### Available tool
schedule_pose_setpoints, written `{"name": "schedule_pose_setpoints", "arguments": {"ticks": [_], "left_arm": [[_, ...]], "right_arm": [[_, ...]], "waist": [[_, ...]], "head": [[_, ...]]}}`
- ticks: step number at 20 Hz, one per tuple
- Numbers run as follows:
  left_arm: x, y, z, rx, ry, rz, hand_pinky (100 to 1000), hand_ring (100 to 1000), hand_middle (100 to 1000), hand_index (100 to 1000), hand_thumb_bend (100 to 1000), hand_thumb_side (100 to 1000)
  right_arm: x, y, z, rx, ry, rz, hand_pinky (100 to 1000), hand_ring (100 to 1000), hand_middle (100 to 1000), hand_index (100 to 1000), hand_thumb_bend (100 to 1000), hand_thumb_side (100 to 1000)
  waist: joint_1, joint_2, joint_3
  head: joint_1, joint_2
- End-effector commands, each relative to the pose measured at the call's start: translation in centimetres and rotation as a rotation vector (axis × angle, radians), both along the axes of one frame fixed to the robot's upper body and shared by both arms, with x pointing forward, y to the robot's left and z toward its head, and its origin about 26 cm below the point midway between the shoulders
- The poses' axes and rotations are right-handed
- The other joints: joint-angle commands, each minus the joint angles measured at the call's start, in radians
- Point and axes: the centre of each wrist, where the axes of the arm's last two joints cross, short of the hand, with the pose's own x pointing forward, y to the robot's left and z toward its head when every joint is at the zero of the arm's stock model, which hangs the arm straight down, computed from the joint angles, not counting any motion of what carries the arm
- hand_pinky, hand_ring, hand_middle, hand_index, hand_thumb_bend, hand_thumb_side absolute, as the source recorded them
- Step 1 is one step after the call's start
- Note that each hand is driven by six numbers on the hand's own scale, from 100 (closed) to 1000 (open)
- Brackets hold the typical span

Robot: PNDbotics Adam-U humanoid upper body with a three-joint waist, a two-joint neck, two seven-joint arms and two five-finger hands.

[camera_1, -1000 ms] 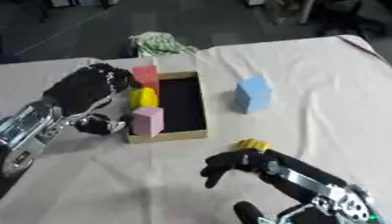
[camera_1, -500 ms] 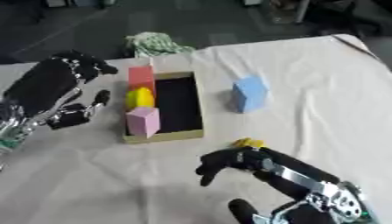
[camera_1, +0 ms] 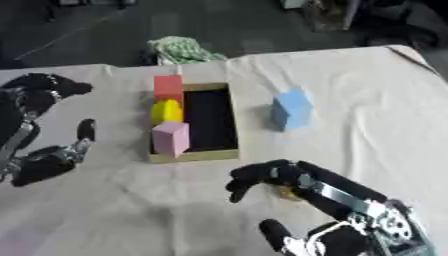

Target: Pick up objects on the table and place them in the box.

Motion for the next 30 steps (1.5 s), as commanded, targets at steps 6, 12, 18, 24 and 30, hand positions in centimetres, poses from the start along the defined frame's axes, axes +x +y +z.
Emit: {"name": "schedule_pose_setpoints", "arguments": {"ticks": [6,12,18,24,30], "left_arm": [[-3.1,-0.6,-2.3,-0.174,0.141,-0.076,747,669,617,815,100,427],[-4.6,-0.1,-5.9,-0.321,0.239,-0.118,737,655,603,801,100,475],[-5.1,-0.7,-7.1,-0.465,0.284,-0.152,737,653,602,797,100,497],[-5.2,-0.6,-7.4,-0.535,0.363,-0.183,739,654,603,798,100,504],[-5.1,-0.1,-7.3,-0.583,0.412,-0.224,741,656,605,801,100,511]], "right_arm": [[0.2,-2.2,4.0,-0.216,-0.227,-0.066,832,870,762,965,100,216],[1.5,-4.3,6.4,-0.342,-0.278,-0.202,840,890,807,980,100,202],[3.7,-7.5,9.4,-0.447,-0.319,-0.395,856,926,867,992,100,198],[5.9,-9.7,10.7,-0.506,-0.332,-0.532,872,957,913,1000,100,175],[8.1,-11.4,10.3,-0.633,-0.277,-0.596,895,997,969,1000,100,227]], "waist": [[-0.026,-0.036,0.024],[-0.03,-0.053,0.042],[-0.019,-0.065,0.074],[-0.009,-0.079,0.107],[-0.006,-0.086,0.126]], "head": [[-0.035,0.015],[-0.05,0.03],[-0.082,0.043],[-0.125,0.06],[-0.144,0.069]]}}
